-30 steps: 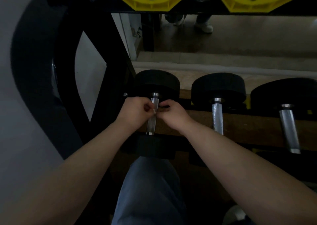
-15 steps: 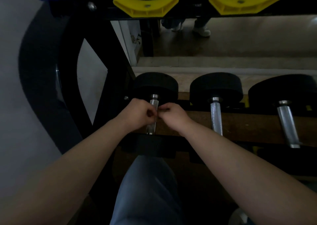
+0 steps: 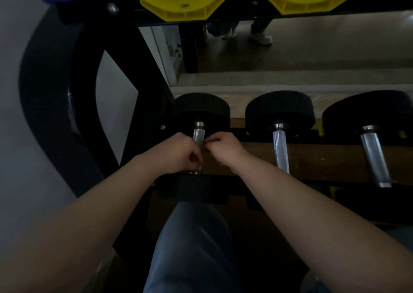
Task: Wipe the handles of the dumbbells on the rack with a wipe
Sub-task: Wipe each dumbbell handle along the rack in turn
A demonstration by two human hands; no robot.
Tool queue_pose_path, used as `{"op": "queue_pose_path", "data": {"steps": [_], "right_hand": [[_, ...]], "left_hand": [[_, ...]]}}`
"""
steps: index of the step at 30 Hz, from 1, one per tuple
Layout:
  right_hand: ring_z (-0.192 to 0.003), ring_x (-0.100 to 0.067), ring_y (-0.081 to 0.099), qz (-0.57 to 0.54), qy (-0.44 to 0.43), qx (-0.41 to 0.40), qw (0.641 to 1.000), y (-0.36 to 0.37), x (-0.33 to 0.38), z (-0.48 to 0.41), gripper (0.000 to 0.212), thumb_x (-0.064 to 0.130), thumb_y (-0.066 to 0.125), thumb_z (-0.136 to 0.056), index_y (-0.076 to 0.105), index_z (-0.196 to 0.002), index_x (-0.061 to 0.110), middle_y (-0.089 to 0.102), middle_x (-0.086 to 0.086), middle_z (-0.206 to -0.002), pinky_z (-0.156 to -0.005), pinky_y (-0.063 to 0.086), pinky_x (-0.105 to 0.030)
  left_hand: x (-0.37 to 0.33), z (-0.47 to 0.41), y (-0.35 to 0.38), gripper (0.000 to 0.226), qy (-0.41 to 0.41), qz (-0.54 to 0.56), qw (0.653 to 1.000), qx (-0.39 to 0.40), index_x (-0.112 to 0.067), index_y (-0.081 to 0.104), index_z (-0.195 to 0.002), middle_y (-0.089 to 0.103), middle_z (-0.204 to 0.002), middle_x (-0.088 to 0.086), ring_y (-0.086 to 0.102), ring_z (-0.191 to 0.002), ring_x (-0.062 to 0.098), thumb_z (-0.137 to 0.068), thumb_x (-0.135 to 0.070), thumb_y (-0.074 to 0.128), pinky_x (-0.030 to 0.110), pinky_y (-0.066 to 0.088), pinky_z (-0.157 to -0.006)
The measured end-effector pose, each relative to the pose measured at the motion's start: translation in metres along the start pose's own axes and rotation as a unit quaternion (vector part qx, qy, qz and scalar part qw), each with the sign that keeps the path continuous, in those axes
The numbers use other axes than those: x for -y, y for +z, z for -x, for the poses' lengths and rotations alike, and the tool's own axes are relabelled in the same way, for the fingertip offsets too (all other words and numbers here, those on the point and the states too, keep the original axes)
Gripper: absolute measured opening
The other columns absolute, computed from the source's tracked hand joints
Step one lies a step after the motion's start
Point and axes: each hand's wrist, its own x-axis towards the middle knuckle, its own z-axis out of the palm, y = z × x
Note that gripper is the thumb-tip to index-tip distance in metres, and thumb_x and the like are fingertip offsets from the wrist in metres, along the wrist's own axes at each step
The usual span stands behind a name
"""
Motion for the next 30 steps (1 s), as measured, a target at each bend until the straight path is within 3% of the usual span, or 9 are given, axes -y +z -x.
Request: {"op": "queue_pose_path", "data": {"steps": [3,6,8,13,17,21,23,27,30], "right_hand": [[-0.088,-0.016,0.062,-0.013,0.003,-0.004,1.0,-0.002,0.001,-0.001,0.012,0.023,0.06,-0.095,0.068,-0.097,0.032,0.065,0.006,-0.09,-0.074,0.051,-0.033],[-0.089,-0.016,0.063,-0.029,0.019,-0.009,0.999,-0.003,0.003,-0.002,0.014,0.023,0.059,-0.094,0.066,-0.096,0.034,0.065,0.005,-0.095,-0.076,0.052,-0.032],[-0.087,-0.015,0.063,-0.036,0.027,0.001,0.999,-0.002,0.003,-0.002,0.014,0.022,0.059,-0.094,0.067,-0.096,0.034,0.066,0.004,-0.095,-0.072,0.051,-0.03],[-0.078,-0.014,0.06,-0.041,0.046,0.02,0.998,-0.001,0.007,-0.002,0.018,0.023,0.061,-0.094,0.068,-0.11,0.028,0.066,0.002,-0.095,-0.059,0.044,-0.026],[-0.069,-0.012,0.058,-0.052,0.061,0.033,0.996,-0.003,0.009,0.002,0.021,0.021,0.061,-0.095,0.067,-0.114,0.026,0.066,0.001,-0.092,-0.051,0.041,-0.023],[-0.067,-0.013,0.057,-0.05,0.074,0.03,0.996,-0.004,0.012,0.002,0.019,0.02,0.061,-0.095,0.067,-0.112,0.026,0.067,-0.001,-0.093,-0.05,0.042,-0.025],[-0.07,-0.014,0.057,-0.054,0.077,0.028,0.995,-0.003,0.014,0.0,0.016,0.02,0.061,-0.095,0.067,-0.108,0.025,0.067,-0.003,-0.095,-0.052,0.042,-0.026],[-0.068,-0.015,0.057,-0.06,0.082,0.035,0.994,-0.003,0.015,-0.004,0.01,0.021,0.062,-0.095,0.067,-0.103,0.024,0.069,-0.005,-0.096,-0.051,0.041,-0.026],[-0.066,-0.015,0.056,-0.06,0.088,0.033,0.994,-0.001,0.015,-0.005,0.007,0.021,0.062,-0.095,0.066,-0.1,0.024,0.069,-0.005,-0.097,-0.051,0.042,-0.026]], "left_hand": [[0.003,-0.011,0.009,0.013,-0.047,0.012,0.986,-0.158,-0.023,0.079,-0.089,0.07,-0.085,0.001,0.063,-0.077,0.011,-0.077,-0.018,0.078,0.024,0.05,-0.074],[0.005,-0.016,0.015,0.01,-0.223,0.115,0.936,-0.248,-0.018,0.076,-0.094,0.072,-0.091,0.001,0.061,-0.079,0.008,-0.085,-0.019,0.072,0.017,0.041,-0.072],[0.011,-0.015,0.02,0.014,-0.287,0.142,0.926,-0.198,-0.017,0.075,-0.101,0.073,-0.099,0.002,0.057,-0.081,0.005,-0.09,-0.022,0.067,0.015,0.04,-0.072],[0.015,-0.002,0.019,0.018,-0.308,0.155,0.936,-0.072,-0.02,0.078,-0.101,0.072,-0.093,-0.003,0.064,-0.081,0.008,-0.088,-0.031,0.07,0.017,0.044,-0.065],[0.02,-0.016,0.013,0.015,-0.309,0.18,0.928,-0.108,-0.021,0.079,-0.099,0.069,-0.083,-0.009,0.06,-0.074,0.0,-0.085,-0.024,0.073,0.007,0.037,-0.058],[0.029,-0.034,0.018,0.018,-0.316,0.204,0.913,-0.157,-0.018,0.077,-0.105,0.074,-0.102,0.0,0.066,-0.095,0.011,-0.089,-0.019,0.069,0.012,0.038,-0.074],[0.03,-0.031,0.023,0.016,-0.301,0.215,0.922,-0.118,-0.02,0.077,-0.102,0.074,-0.097,-0.001,0.067,-0.093,0.012,-0.092,-0.02,0.066,0.019,0.043,-0.076],[0.035,-0.005,0.025,0.018,-0.25,0.302,0.92,-0.017,-0.019,0.074,-0.079,0.073,-0.07,0.001,0.068,-0.064,0.009,-0.093,-0.011,0.066,0.022,0.053,-0.065],[0.033,-0.001,0.025,0.019,-0.263,0.351,0.899,-0.013,-0.016,0.074,-0.08,0.074,-0.072,0.006,0.071,-0.069,0.016,-0.093,-0.008,0.064,0.03,0.059,-0.072]]}}
